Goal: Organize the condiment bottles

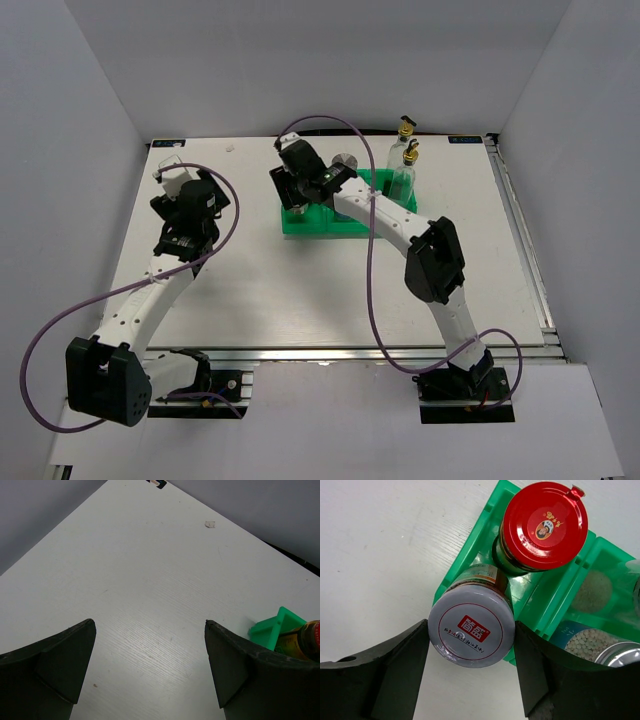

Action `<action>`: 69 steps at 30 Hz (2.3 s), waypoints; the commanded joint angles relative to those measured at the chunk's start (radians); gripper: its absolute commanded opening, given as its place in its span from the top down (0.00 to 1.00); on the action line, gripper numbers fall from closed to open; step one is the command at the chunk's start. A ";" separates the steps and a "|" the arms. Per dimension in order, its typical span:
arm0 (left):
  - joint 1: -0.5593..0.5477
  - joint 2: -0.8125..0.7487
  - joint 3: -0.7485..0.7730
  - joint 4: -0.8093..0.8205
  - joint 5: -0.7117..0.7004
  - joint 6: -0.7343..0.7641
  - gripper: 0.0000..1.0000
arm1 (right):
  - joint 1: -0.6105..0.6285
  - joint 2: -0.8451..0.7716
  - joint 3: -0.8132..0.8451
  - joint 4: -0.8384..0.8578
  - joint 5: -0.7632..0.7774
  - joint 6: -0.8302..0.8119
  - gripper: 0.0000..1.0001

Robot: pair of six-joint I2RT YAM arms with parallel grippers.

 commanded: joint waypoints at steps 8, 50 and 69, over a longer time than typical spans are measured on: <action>0.011 -0.047 -0.022 0.007 -0.017 0.002 0.02 | -0.035 0.013 0.070 0.131 0.043 -0.030 1.00; 0.014 -0.040 0.001 -0.032 0.041 -0.009 0.02 | -0.047 -0.690 -0.659 0.206 0.046 0.043 0.10; 0.014 -0.060 -0.031 -0.024 0.110 -0.018 0.02 | -0.437 -1.441 -1.489 0.190 0.176 0.370 0.11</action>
